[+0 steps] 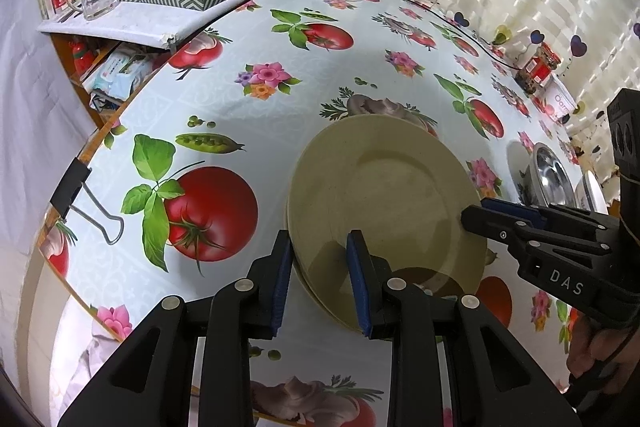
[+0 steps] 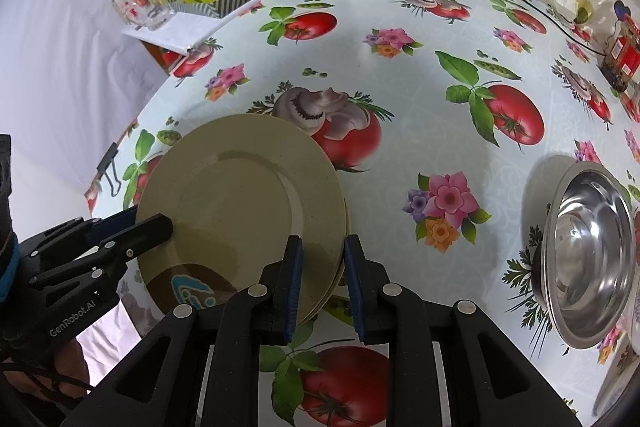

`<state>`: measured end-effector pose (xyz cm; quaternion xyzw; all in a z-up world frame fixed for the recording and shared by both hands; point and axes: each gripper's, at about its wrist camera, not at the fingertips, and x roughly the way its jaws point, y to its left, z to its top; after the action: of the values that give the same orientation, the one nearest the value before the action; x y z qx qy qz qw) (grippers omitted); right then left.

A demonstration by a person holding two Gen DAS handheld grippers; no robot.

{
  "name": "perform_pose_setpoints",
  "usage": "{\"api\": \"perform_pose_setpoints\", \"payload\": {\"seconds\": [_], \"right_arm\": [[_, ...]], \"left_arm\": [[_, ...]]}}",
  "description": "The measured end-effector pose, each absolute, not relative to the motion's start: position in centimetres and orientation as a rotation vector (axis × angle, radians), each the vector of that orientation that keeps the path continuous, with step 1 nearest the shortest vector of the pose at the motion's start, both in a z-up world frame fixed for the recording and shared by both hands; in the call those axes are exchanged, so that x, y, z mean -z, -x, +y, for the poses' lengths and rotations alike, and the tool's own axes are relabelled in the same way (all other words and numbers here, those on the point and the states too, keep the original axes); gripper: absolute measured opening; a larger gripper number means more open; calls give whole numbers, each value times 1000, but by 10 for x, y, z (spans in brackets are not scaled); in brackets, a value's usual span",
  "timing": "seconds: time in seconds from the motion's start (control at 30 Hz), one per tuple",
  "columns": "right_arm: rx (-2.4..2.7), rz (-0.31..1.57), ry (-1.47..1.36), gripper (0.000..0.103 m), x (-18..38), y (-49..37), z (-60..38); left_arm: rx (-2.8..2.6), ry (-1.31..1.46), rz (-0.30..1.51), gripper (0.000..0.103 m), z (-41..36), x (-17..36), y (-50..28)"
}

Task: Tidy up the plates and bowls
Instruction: 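Lower the held plate onto the stacked plates with both grippers, then open both grippers and release the plate on the stack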

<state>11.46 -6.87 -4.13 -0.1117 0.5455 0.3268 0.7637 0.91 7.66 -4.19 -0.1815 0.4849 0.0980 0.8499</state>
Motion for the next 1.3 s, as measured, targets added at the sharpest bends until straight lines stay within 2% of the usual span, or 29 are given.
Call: {"api": "perform_pose_setpoints", "payload": {"seconds": [0.5,0.73,1.3], "right_arm": [[-714,1192,229,22,42,-113,-71],[-709,1190,208,30,40,-113,-79],[-724,1163,168,34,29,-109,-89]], "left_arm": [[-215,373,1023,31,75,42,-8],[-235,355,1007,31,76,38,-5],[-247,337,973,31,73,28,-4]]}}
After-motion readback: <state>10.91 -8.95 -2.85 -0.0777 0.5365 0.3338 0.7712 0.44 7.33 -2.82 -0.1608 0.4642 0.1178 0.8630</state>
